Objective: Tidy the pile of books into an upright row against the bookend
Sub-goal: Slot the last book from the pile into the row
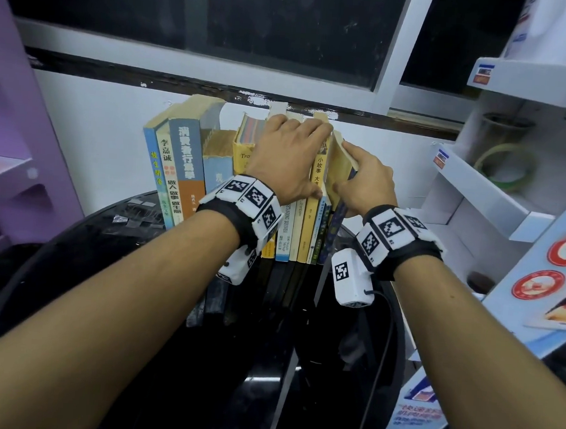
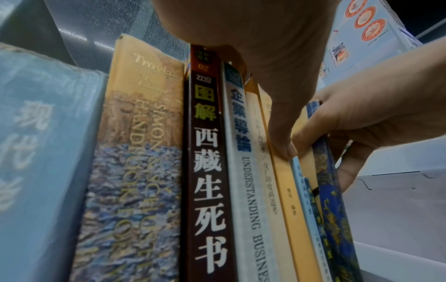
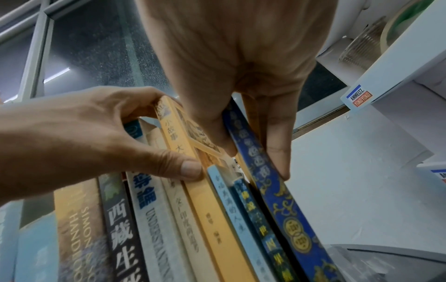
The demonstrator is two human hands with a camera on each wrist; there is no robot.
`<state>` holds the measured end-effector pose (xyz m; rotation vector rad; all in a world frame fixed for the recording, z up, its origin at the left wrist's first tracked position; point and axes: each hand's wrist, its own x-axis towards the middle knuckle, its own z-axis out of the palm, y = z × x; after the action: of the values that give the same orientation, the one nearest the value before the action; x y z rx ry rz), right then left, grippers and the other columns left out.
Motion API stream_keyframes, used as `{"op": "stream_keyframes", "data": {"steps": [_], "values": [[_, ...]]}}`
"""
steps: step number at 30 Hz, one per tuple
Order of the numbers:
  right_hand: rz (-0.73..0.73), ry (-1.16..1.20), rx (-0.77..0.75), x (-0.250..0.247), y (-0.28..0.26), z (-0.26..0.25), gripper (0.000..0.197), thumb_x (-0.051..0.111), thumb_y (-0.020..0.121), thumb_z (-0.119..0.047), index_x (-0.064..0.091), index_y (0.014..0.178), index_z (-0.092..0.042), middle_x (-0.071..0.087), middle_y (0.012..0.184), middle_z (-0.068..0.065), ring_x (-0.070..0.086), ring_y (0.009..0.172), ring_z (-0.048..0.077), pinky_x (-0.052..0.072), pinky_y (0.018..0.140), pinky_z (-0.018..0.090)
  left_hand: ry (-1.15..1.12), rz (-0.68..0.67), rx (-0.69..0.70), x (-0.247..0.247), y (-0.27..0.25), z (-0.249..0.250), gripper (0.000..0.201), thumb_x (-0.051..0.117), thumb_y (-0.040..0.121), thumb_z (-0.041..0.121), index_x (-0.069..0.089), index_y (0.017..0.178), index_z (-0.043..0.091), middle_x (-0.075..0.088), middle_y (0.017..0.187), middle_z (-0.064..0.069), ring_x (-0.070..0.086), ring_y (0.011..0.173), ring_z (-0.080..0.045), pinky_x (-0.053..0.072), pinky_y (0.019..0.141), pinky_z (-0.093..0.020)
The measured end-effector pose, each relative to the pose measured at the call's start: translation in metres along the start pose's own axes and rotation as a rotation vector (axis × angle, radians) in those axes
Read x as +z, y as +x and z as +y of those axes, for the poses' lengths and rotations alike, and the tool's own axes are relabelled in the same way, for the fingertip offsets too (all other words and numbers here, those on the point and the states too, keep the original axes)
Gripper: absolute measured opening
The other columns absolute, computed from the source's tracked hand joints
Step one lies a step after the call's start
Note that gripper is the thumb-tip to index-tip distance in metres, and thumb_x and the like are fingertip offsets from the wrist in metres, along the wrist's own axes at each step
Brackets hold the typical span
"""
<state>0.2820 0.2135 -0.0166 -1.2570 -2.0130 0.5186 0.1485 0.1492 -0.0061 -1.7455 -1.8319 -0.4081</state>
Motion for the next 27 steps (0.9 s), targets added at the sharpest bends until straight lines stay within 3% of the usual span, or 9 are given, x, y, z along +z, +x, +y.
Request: {"op": "stream_keyframes", "data": {"steps": [3, 6, 9, 19, 27], "values": [[-0.029, -0.016, 0.034, 0.003, 0.011, -0.007, 0.062, 0.06, 0.082, -0.015, 0.049, 0.137, -0.043, 0.06, 0.12, 0.011, 0.061, 0.107, 0.033, 0.057, 0.084, 0.049, -0.002, -0.002, 0.007, 0.001, 0.001, 0.001, 0.099, 0.073, 0.06, 0.068, 0.036, 0.138, 0.02, 0.047, 0.141, 0.0, 0.051, 0.122, -0.026, 0.026, 0.109, -0.042], [-0.056, -0.029, 0.051, 0.004, 0.021, -0.008, 0.062, 0.06, 0.081, -0.014, 0.049, 0.135, -0.044, 0.059, 0.119, 0.011, 0.062, 0.105, 0.032, 0.058, 0.081, 0.05, -0.004, 0.002, 0.014, 0.002, 0.001, -0.001, 0.099, 0.073, 0.06, 0.068, 0.036, 0.139, 0.02, 0.047, 0.142, 0.0, 0.051, 0.121, -0.026, 0.025, 0.109, -0.041], [-0.067, -0.033, 0.053, 0.005, 0.022, -0.003, 0.065, 0.064, 0.08, -0.016, 0.048, 0.136, -0.044, 0.06, 0.119, 0.01, 0.064, 0.1, 0.034, 0.058, 0.081, 0.05, -0.007, 0.01, 0.014, 0.003, 0.001, 0.0, 0.099, 0.073, 0.06, 0.067, 0.036, 0.139, 0.02, 0.046, 0.143, 0.0, 0.05, 0.122, -0.026, 0.025, 0.109, -0.041], [-0.044, -0.05, 0.056, 0.007, 0.018, 0.004, 0.071, 0.066, 0.082, -0.017, 0.04, 0.141, -0.045, 0.055, 0.126, 0.013, 0.058, 0.11, 0.036, 0.056, 0.086, 0.051, -0.01, 0.003, 0.013, -0.001, -0.002, 0.002, 0.099, 0.073, 0.063, 0.065, 0.034, 0.141, 0.019, 0.044, 0.145, -0.001, 0.049, 0.124, -0.027, 0.024, 0.109, -0.041], [-0.106, -0.008, 0.057, 0.008, 0.01, 0.004, 0.081, 0.069, 0.066, -0.037, 0.034, 0.137, -0.053, 0.062, 0.118, 0.011, 0.065, 0.101, 0.033, 0.058, 0.08, 0.049, -0.005, 0.021, 0.04, 0.001, -0.002, 0.0, 0.101, 0.07, 0.067, 0.065, 0.027, 0.145, 0.018, 0.04, 0.149, -0.002, 0.045, 0.129, -0.026, 0.021, 0.113, -0.042]]}}
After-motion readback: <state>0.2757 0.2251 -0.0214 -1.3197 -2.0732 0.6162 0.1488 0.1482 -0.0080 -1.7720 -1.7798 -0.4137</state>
